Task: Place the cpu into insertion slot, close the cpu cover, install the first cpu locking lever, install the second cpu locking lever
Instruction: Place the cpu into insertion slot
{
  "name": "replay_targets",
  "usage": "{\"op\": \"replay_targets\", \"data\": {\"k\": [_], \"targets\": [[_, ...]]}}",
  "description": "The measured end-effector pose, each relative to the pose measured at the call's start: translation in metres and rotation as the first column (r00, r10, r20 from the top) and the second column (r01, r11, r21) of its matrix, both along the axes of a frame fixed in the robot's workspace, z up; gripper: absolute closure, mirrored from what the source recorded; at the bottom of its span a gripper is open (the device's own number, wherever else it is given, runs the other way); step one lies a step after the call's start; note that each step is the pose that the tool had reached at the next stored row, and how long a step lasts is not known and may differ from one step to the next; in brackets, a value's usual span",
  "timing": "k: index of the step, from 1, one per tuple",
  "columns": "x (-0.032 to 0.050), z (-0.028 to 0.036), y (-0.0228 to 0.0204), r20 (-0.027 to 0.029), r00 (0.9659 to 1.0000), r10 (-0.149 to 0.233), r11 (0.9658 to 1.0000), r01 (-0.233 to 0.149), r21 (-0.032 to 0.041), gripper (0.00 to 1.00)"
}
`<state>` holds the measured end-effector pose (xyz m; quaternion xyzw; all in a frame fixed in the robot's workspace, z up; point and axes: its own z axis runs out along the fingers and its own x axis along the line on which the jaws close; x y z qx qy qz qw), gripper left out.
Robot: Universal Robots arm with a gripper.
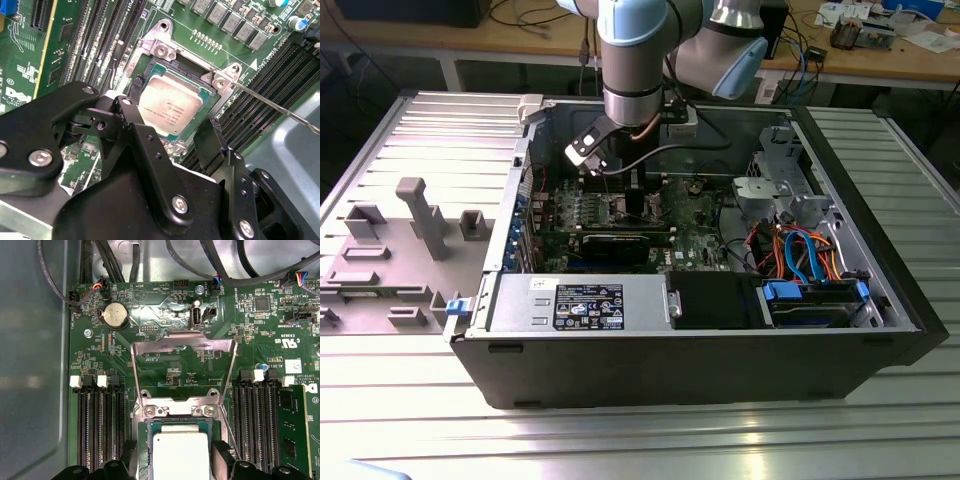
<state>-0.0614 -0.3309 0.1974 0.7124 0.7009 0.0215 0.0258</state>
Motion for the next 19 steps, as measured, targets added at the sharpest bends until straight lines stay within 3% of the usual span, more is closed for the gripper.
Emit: {"op": "replay_targets", "data": {"k": [3,4,5,7,8,10,11,18,19], "targets": [[-0.0001,0.0015,-0.0001,0.0,1.0,0.0,1.0,0.0,-0.0079,0.31],[-0.0001,0.0023,-0.0001,0.0,1.0,0.0,0.9999,0.0,-0.0138,0.31],[0.0,0.0044,0.0,-0.0003,1.0,0.0,0.9995,0.0,-0.0314,0.31],[0.0001,0.0073,0.0,-0.0027,1.0,0.0,0.9991,0.0,-0.0413,0.31],[0.0,0.0086,-0.0001,-0.0039,1.0,0.0,0.9991,0.0,-0.0433,0.32],[0.0001,0.0105,0.0,-0.0066,1.0,0.0,0.999,0.0,-0.0458,0.46],[0.0001,0.0113,0.0,-0.0075,1.0,0.0,0.9989,0.0,-0.0464,0.46],[0.0003,0.0176,0.0,-0.0145,0.9999,0.0,0.9987,-0.001,-0.0519,0.88],[0.0003,0.0176,0.0,-0.0146,0.9999,0.0,0.9987,-0.001,-0.0519,0.89]]}}
